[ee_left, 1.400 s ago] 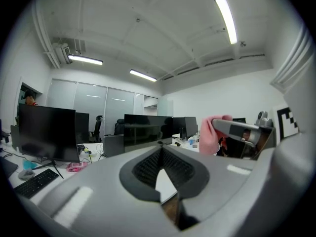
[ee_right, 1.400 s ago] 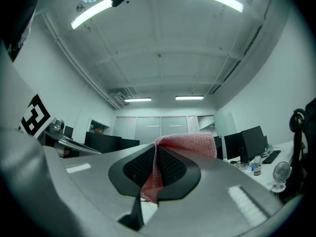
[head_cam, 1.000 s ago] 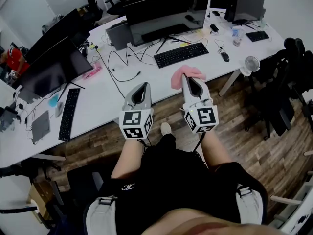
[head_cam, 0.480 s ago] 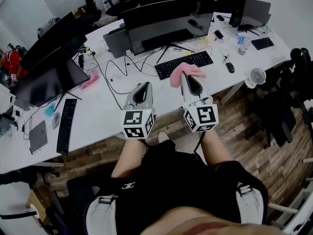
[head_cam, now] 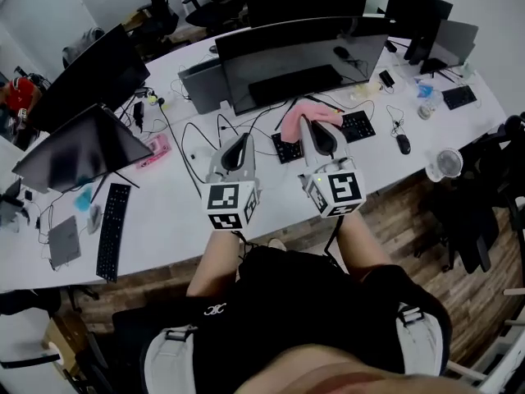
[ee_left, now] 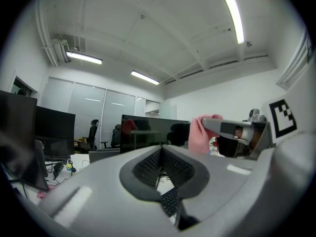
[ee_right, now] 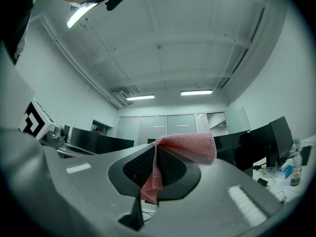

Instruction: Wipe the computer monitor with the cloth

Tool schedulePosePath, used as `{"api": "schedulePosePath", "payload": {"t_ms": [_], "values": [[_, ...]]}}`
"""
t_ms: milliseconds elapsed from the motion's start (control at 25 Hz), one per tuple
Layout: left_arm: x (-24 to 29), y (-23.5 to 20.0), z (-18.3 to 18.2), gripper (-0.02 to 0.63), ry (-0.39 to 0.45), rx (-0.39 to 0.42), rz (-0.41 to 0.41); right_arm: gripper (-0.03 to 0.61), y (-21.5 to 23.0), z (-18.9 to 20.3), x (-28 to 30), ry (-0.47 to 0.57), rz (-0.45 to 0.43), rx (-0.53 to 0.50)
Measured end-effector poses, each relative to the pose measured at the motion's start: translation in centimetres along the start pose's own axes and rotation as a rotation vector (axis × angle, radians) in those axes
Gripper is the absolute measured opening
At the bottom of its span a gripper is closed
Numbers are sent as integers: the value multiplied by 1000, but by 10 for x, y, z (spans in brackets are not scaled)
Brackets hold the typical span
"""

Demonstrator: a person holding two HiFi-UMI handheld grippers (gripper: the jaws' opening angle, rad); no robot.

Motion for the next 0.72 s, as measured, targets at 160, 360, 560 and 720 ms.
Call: {"api": "schedulePosePath", "payload": {"t_ms": [160, 360, 560, 720], "values": [[29, -30, -13, 49, 13, 3, -31, 9, 2, 4, 45, -2, -29, 0], [52, -54, -15, 49, -6, 3, -57, 9, 6, 17, 80, -27, -48, 18], [59, -72, -8, 49, -33, -22, -116, 9, 2, 25, 127, -60, -143, 35], [52, -85, -5, 49, -39, -38, -190, 9, -10, 23, 180, -71, -245, 19]]}}
Point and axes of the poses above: the fingertips, and each gripper's own axes: x forward along the fingers, y to its right, z out of its underside, the point moved 6 cm from there along -x, backward along the fingers, and after that the axes turned 5 degrees about z, right-handed, at the moved point
